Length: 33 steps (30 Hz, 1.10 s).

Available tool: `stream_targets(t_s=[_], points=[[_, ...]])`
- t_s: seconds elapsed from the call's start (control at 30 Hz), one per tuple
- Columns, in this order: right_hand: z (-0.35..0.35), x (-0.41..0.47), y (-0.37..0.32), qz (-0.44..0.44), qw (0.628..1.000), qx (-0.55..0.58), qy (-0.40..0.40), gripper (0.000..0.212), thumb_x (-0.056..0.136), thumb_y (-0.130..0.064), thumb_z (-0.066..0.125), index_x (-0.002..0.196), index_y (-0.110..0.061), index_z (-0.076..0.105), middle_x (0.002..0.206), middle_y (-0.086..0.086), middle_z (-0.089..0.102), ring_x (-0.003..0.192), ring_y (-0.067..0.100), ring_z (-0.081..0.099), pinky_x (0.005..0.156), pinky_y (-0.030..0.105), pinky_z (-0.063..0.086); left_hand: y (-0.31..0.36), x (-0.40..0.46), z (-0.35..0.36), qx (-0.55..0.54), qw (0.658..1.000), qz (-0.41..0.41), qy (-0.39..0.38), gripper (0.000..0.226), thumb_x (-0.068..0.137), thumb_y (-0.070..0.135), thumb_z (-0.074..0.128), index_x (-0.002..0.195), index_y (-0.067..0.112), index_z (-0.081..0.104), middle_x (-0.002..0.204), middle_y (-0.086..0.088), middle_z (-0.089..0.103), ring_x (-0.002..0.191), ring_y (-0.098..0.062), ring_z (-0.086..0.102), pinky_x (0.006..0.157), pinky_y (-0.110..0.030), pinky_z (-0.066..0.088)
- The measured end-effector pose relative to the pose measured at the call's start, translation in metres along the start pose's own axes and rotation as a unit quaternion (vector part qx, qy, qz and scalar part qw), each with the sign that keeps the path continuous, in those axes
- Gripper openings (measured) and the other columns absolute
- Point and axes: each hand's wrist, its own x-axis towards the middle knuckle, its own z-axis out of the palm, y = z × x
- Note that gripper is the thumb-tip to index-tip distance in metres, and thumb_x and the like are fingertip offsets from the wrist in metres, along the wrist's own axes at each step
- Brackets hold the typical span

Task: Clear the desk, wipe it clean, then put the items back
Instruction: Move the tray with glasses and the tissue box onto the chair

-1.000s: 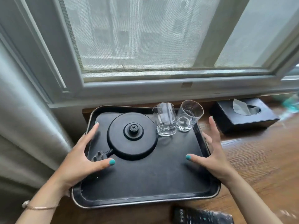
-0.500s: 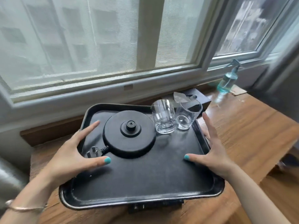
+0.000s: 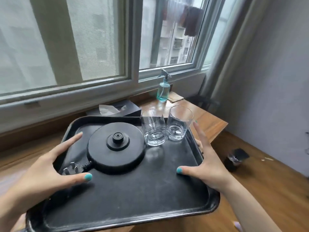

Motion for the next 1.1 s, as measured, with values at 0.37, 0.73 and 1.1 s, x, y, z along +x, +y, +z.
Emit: stream_targets(t_s=[0.37,0.73,1.1], points=[[-0.162,-0.016,0.058,0.044,0.995,-0.013,0.089,0.125,0.057,-0.003,0.092,0.139,-0.066,0.021,0.149,-0.016,0.042,0.136,-0.004,0.038,0.115,0.041,0.034,0.054,0.082,0.165,-0.034,0.993,0.052,-0.097,0.109,0.019,0.065,0.087,0.120,0.070,0.046,0.122,0.039,0.054,0.110,0.026,0.043,0.100,-0.026,0.038],[-0.311,0.049,0.124,0.073,0.979,-0.051,0.184,0.128,0.057,0.003,0.090,0.140,-0.066,0.020,0.149,-0.019,0.041,0.133,-0.013,0.034,0.110,0.014,0.032,0.103,0.232,0.341,-0.084,0.973,0.127,-0.172,0.108,0.021,0.065,0.087,0.121,0.067,0.047,0.124,0.041,0.052,0.115,0.025,0.043,0.092,-0.019,0.039],[-0.475,0.130,0.198,0.099,0.965,-0.061,0.234,0.129,0.056,0.005,0.090,0.140,-0.064,0.021,0.149,-0.013,0.042,0.132,-0.010,0.038,0.113,0.025,0.035,0.170,0.362,0.514,-0.087,0.959,0.176,-0.203,0.111,0.028,0.072,0.085,0.130,0.062,0.044,0.114,0.045,0.054,0.106,0.032,0.041,0.084,0.006,0.033]])
